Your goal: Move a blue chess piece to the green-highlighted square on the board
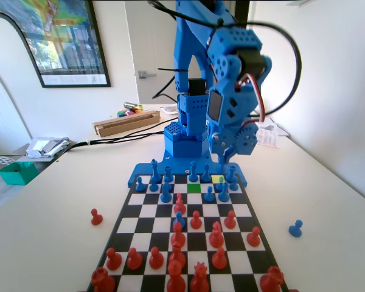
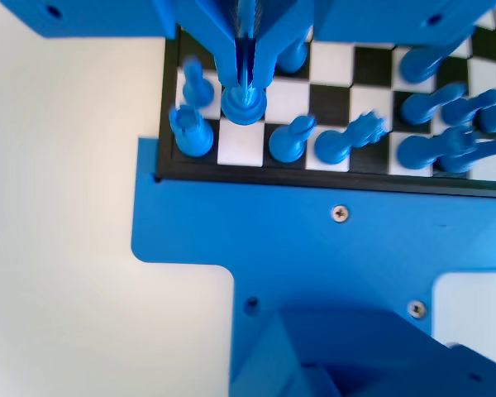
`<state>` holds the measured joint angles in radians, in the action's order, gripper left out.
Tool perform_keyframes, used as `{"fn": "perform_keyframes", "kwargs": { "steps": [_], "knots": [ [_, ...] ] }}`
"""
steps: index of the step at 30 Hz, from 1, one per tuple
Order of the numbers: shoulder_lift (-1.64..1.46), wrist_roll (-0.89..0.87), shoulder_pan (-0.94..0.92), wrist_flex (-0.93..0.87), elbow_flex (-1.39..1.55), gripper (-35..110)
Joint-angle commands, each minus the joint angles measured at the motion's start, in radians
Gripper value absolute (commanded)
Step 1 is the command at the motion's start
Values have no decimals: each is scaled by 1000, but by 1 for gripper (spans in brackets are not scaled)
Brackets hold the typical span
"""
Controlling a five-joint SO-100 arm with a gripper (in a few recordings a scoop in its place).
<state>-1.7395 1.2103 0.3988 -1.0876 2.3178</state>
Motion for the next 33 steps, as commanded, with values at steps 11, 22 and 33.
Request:
{"fn": "perform_keyframes", "kwargs": {
  "steps": [11, 22, 33],
  "knots": [
    [-74, 44, -195, -89, -144, 1],
    [49, 77, -325, 58, -63, 1],
    [147, 87, -341, 186, 11, 1]
  ]
}}
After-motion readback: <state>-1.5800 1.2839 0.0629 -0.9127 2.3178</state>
